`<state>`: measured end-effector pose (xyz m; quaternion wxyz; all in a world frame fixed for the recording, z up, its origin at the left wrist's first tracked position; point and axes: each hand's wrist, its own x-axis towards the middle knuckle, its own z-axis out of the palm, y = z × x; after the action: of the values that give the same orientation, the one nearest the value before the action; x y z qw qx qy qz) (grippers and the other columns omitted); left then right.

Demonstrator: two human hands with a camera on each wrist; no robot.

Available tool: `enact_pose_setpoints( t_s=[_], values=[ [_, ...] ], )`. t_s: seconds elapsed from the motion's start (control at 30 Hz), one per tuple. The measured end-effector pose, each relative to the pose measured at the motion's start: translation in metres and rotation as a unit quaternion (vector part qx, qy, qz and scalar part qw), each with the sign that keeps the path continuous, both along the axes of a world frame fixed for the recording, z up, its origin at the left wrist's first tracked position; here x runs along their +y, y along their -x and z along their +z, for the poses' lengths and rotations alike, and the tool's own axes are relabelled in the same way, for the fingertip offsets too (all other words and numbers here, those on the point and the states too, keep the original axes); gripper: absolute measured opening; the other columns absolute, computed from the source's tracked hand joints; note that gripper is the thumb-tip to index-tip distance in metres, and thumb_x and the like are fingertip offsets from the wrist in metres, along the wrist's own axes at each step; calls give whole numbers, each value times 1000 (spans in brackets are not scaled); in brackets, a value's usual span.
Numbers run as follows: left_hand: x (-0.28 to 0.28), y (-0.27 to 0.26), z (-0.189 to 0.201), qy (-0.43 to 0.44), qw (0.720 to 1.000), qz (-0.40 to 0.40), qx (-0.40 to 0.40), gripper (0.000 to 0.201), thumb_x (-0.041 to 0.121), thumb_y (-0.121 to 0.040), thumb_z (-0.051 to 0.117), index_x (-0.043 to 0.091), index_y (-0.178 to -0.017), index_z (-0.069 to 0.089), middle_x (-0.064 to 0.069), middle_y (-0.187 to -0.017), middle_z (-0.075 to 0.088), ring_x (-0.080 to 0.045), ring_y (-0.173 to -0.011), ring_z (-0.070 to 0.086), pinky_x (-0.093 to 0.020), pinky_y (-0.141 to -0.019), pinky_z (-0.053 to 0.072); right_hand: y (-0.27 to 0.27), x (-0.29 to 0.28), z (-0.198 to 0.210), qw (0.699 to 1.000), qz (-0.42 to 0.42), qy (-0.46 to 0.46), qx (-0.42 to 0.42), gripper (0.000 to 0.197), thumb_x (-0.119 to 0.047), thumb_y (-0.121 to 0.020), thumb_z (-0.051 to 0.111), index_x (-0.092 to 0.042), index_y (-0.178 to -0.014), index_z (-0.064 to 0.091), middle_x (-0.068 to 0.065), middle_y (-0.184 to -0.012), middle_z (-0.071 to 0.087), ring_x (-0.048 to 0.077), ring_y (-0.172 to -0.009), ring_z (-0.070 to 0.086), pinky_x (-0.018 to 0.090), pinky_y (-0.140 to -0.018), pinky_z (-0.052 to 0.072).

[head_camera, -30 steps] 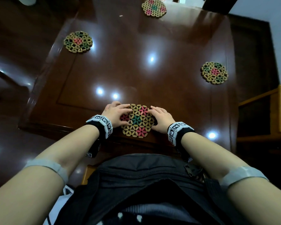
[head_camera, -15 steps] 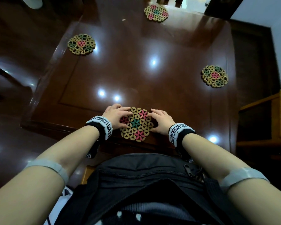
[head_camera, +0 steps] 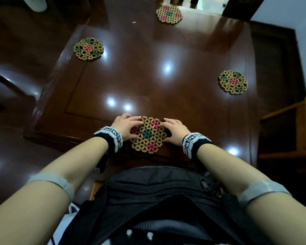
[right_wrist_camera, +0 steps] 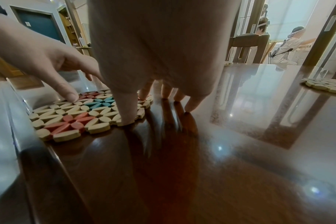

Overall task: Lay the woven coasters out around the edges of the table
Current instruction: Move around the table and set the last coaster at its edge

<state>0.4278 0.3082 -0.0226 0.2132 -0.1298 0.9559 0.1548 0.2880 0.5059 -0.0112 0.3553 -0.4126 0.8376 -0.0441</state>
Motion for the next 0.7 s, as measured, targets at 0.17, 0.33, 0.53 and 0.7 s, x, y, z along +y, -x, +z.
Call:
enact_pose_setpoints(
  t_s=[0.17,0.33,0.53,0.7],
  values=[
    [1,0,2,-5,1000,7,-1,69,50,-78,66,40,-140,38,17,-154,28,-22,-138,23,-41,-112,22,0,-1,0,1000,0,0,3,67,-22,-82,70,-35,-140,38,-3,-159,19,25,-146,13,45,-114,25],
    [0,1,2,-10,1000,9,-3,69,51,-78,66,40,-140,38,16,-154,28,-22,-138,23,-42,-112,22,-1,-1,-1,1000,-3,-4,6,69,-23,-82,71,-33,-141,37,-3,-159,19,25,-146,13,45,-114,25],
    [1,4,2,-16,1000,10,-5,71,48,-75,70,38,-138,40,13,-152,31,-23,-139,24,-44,-112,24,0,-2,-3,1000,-2,-5,12,69,-24,-82,71,-34,-141,37,-4,-159,20,25,-146,14,44,-114,25],
    [0,4,3,-13,1000,7,-6,72,48,-75,71,37,-139,40,13,-151,32,-22,-138,25,-43,-111,26,-1,-2,-1,1000,-9,-7,7,69,-23,-82,70,-34,-141,37,-4,-159,19,25,-145,13,45,-113,25]
  ],
)
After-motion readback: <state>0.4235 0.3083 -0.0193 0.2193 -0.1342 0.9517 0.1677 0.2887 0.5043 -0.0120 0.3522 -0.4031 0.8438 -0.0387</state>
